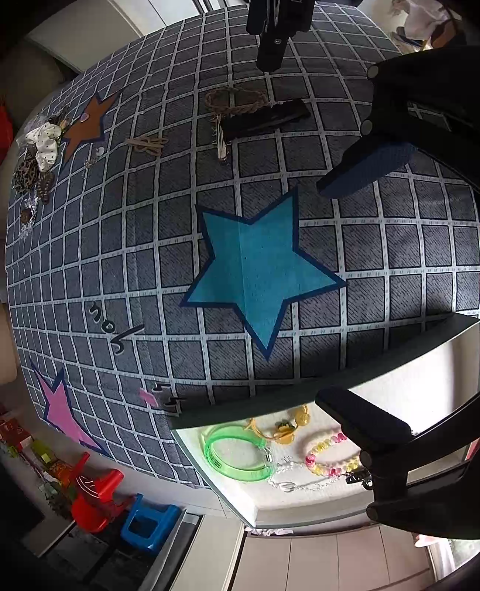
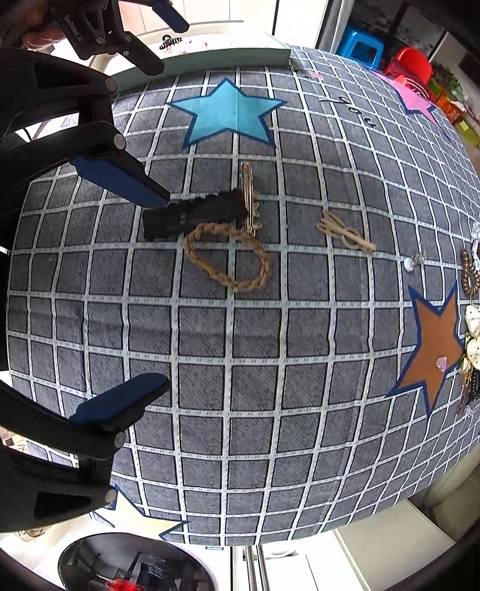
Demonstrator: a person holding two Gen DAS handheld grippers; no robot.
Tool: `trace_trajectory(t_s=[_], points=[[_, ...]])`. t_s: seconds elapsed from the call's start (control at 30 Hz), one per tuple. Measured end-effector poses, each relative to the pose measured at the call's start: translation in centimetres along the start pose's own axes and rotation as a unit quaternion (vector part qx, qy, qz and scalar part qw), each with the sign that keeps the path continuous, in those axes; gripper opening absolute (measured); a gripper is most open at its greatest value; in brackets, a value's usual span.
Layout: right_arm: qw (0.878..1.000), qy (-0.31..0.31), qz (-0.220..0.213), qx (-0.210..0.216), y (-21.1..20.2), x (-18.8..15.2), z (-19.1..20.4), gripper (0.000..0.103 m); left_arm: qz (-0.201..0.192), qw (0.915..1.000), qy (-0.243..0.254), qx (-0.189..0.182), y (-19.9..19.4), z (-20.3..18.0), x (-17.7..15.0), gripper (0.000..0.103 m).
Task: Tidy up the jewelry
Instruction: 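Move the left tool to the black scalloped hair clip while the right tool reaches the braided brown bracelet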
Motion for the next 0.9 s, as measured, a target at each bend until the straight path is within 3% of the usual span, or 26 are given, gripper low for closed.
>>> trace_trajectory(t_s=[0.2,0.37,0.53,0.77,0.83,0.9], points=[[1.0,-0.02,-0.004,0.003,1.2,0.4,-0.2,0.092,0.012,0.9999,0.005,0.004,2.1,-1.5,1.5,0.103],[0.999,-0.039,-0.009,0.016,2.6,0.9,1.8,0.092,0.01,0.9999,-0.005,0.004,2.7,-1.6,2.3,0.103],[0.998,-0.058,-0.023,-0.016,3.3,1.5,3.1,0.092,0.014,0.9999,-0.005,0.002,3.3,-1.6,2.8,0.103],[0.997,-0.057,-0.028,-0.038,4.6,2.0,1.7,0.091,0.023,0.9994,-0.012,-0.024,3.9,-3.3,2.7,0.103],[0.997,-0.053,-0.031,-0.039,4.7,1.9,0.8,0.08,0.024,0.9991,-0.014,-0.033,3.9,-3.7,2.6,0.103],[0.997,-0.054,-0.041,-0.04,4.6,1.9,0.5,0.075,0.026,0.9987,-0.016,-0.042,3.9,-4.3,2.5,0.103]])
Point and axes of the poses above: each gripper's, at about its wrist camera, not at the fingertips, and y roughly the way its jaws point, z to its left, x to its top, the point moved 3 cm from there along y, roughly the way its jaws point, and after that the axes turned 4 degrees about -x, right-handed, at the moved point
